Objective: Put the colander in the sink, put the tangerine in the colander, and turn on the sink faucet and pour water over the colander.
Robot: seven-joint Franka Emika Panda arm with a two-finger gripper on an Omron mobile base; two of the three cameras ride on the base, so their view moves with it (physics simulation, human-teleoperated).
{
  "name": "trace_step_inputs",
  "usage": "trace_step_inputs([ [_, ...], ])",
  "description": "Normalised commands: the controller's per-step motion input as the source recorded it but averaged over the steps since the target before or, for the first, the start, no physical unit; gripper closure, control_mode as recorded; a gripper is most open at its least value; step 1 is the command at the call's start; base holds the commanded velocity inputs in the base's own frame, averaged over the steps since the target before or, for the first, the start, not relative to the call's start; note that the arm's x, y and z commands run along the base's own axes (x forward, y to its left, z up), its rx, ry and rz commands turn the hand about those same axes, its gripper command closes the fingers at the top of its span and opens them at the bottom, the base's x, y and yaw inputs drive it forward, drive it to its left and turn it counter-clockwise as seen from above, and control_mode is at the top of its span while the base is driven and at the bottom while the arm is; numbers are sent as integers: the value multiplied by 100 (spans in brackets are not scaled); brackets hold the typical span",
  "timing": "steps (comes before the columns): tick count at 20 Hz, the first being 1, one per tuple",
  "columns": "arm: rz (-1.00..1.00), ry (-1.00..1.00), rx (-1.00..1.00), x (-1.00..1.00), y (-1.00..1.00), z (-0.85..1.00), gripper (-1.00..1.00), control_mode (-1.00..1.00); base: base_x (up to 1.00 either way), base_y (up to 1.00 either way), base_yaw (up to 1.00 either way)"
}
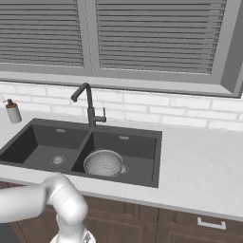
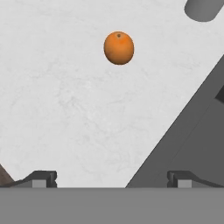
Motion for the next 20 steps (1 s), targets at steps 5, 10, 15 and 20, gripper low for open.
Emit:
trace_step_inputs([
  [5, 0, 0, 0, 12, 14, -3, -100, -100, 0, 0, 0],
  [10, 0, 0, 0, 17, 17, -6, -100, -100, 0, 0, 0],
  [15, 0, 0, 0, 15, 16, -8, -100, -100, 0, 0, 0],
  [20, 0, 0, 0, 23, 15, -11, -100, -100, 0, 0, 0],
])
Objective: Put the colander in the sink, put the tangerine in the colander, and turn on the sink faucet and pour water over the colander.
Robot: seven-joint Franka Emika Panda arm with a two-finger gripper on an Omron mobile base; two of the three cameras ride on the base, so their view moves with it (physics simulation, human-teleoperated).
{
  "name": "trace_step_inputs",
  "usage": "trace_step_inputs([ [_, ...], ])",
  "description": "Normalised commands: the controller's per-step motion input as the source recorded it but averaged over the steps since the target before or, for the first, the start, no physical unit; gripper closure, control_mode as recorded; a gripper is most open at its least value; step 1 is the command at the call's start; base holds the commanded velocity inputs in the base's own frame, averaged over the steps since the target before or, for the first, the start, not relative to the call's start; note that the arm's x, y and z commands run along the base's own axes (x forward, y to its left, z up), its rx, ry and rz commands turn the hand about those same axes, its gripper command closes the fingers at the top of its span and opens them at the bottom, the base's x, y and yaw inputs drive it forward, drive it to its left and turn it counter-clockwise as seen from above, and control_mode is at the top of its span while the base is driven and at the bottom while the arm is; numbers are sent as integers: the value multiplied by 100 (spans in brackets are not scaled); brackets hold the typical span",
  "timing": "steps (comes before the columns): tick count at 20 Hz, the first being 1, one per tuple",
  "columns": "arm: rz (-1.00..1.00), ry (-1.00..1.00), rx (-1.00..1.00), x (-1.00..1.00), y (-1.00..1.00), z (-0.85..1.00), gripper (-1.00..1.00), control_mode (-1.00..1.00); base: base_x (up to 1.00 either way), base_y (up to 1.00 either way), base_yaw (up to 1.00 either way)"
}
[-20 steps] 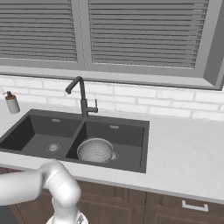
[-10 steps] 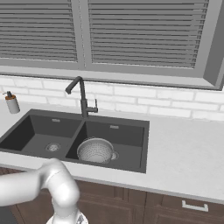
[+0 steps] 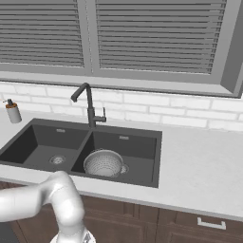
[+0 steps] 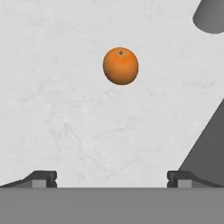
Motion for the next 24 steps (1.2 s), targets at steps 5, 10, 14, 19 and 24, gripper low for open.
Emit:
trace_step_inputs([
  [5, 0, 0, 0, 28, 8, -12, -100, -100, 0, 0, 0],
  [10, 0, 0, 0, 25, 12, -15, -100, -100, 0, 0, 0],
  [14, 0, 0, 0, 21, 21, -14, -100, -100, 0, 0, 0],
  [19, 0, 0, 0, 20, 27, -12, -100, -100, 0, 0, 0],
  [24, 0, 0, 0, 21, 24, -14, -100, -100, 0, 0, 0],
])
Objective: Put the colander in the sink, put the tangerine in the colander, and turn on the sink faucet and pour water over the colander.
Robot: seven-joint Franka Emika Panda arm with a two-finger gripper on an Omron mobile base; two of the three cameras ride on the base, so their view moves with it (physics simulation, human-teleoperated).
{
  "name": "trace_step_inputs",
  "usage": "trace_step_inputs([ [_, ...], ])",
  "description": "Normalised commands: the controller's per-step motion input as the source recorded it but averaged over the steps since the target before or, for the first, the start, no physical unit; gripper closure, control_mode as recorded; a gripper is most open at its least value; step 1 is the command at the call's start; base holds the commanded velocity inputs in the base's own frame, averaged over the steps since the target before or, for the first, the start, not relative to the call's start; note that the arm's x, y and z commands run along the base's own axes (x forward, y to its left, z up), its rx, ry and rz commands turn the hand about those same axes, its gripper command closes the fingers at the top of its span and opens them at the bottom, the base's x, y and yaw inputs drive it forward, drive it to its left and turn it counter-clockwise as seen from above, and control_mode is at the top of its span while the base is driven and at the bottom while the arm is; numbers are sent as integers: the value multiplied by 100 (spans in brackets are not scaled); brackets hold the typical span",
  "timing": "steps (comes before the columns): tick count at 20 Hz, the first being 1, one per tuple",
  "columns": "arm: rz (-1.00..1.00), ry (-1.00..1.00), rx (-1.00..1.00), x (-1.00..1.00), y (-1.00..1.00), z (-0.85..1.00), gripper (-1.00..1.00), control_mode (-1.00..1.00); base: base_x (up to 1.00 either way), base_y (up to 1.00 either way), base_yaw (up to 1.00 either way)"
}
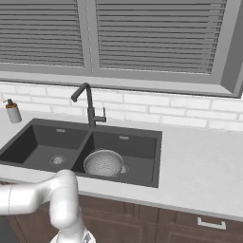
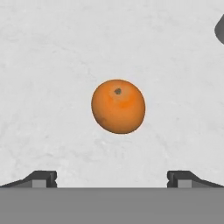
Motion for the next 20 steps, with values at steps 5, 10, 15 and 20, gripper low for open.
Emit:
trace_step_inputs([
  [5, 0, 0, 0, 20, 21, -15, -100, -100, 0, 0, 0],
  [10, 0, 0, 0, 22, 20, -13, -100, -100, 0, 0, 0],
  [15, 0, 0, 0, 19, 7, -7, -100, -100, 0, 0, 0],
  [20, -1, 0, 0, 22, 15, -8, -100, -100, 0, 0, 0],
])
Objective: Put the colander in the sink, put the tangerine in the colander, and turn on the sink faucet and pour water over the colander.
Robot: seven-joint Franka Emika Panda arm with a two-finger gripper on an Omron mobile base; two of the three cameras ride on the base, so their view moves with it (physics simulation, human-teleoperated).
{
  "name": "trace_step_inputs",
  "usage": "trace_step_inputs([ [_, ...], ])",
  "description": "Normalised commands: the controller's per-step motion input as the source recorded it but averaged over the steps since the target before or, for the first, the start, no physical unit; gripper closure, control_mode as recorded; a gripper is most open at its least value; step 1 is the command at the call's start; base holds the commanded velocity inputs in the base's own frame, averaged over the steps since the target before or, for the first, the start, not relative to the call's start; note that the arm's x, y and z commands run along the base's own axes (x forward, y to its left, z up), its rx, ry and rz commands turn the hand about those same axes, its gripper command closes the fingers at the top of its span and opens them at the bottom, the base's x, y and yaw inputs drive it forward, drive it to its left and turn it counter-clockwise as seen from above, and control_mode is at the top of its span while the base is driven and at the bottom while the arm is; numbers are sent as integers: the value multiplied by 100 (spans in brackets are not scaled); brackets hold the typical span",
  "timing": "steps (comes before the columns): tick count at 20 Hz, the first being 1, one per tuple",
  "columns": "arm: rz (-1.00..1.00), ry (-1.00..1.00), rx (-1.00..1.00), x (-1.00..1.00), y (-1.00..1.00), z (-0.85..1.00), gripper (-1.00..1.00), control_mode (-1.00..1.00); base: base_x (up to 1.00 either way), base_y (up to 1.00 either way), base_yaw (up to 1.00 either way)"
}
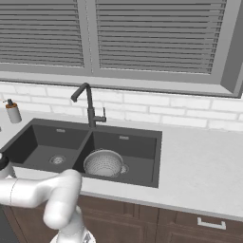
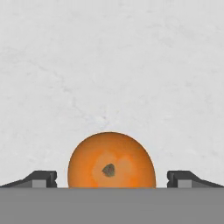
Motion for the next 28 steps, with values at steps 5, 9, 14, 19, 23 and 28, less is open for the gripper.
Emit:
trace_step_inputs([
  [5, -2, 0, 0, 15, 21, -17, -100, -100, 0, 0, 0],
  [9, -5, 0, 0, 3, 7, -8, 100, -100, 0, 0, 0],
  [14, -17, 0, 0, -29, -32, -8, 100, -100, 0, 0, 0],
  [19, -23, -2, 0, -14, -47, -1, 100, -100, 0, 0, 0],
  [23, -26, -14, 0, -10, -56, 7, 100, -100, 0, 0, 0],
  [28, -26, -24, 1, -5, -76, 6, 100, -100, 0, 0, 0],
])
